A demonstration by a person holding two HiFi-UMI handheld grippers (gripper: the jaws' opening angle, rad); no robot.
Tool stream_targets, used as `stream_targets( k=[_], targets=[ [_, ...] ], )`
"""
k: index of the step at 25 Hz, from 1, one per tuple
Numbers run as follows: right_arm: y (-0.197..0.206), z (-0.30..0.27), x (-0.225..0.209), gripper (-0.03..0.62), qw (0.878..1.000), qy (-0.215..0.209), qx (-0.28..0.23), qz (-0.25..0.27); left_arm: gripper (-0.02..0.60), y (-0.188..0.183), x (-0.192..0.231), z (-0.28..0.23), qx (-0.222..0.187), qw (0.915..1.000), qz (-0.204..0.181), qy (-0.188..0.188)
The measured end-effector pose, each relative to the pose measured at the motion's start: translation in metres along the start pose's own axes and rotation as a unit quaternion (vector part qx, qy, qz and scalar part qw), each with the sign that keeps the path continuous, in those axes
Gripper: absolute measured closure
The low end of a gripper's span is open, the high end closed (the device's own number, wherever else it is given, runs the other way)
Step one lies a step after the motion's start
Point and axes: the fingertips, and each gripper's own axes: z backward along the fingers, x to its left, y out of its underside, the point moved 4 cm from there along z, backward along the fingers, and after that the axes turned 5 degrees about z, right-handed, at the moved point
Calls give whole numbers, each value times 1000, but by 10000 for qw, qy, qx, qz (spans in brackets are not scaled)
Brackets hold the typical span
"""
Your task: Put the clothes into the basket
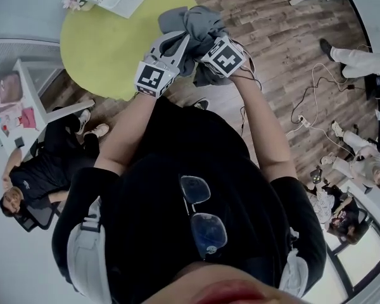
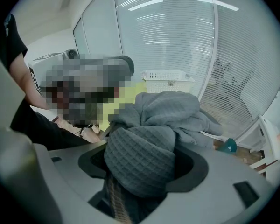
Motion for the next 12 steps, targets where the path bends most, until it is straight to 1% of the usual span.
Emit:
stream_targets(
  k=[6, 8, 12],
  targets=[
    [23, 28, -25, 252, 9999, 107, -43, 41, 572, -13, -24, -32, -44, 9999, -68, 93],
    [23, 32, -33, 252, 9999, 131, -61, 45, 572, -15, -25, -39, -24, 9999, -109, 115],
    [19, 34, -49, 252, 9998, 100, -74, 150, 572, -17, -18, -54, 11, 9998, -198, 38]
  ],
)
